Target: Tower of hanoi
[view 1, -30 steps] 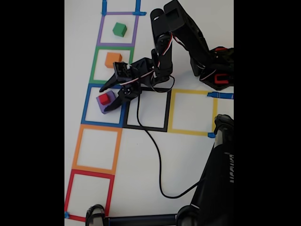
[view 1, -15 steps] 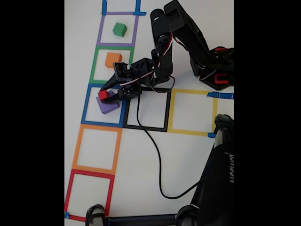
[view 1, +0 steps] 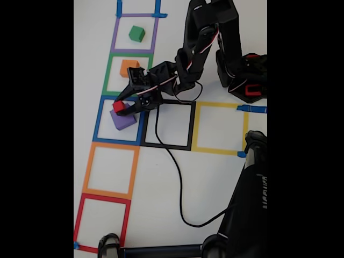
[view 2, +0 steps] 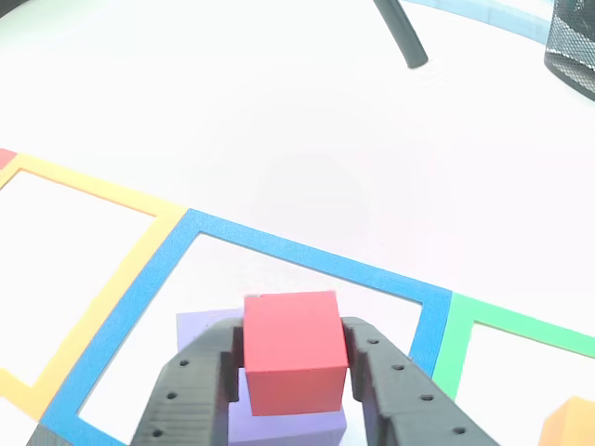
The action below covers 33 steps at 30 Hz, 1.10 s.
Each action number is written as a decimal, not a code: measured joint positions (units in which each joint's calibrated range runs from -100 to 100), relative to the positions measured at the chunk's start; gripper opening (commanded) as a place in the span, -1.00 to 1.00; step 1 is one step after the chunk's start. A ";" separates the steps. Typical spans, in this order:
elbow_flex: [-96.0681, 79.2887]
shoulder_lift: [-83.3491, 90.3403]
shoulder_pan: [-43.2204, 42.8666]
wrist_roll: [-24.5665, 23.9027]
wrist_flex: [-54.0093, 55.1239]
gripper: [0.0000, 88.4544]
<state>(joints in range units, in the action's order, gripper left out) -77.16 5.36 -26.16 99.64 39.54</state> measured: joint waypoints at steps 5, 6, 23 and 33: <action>-4.34 20.85 3.04 0.00 -19.11 -0.98; -4.43 26.09 3.39 0.00 -24.43 -0.98; 38.42 60.11 24.58 0.36 -111.57 -0.98; 70.74 52.51 37.57 0.36 -132.53 -0.98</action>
<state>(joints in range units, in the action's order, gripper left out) -6.42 57.87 11.41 100.00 -92.99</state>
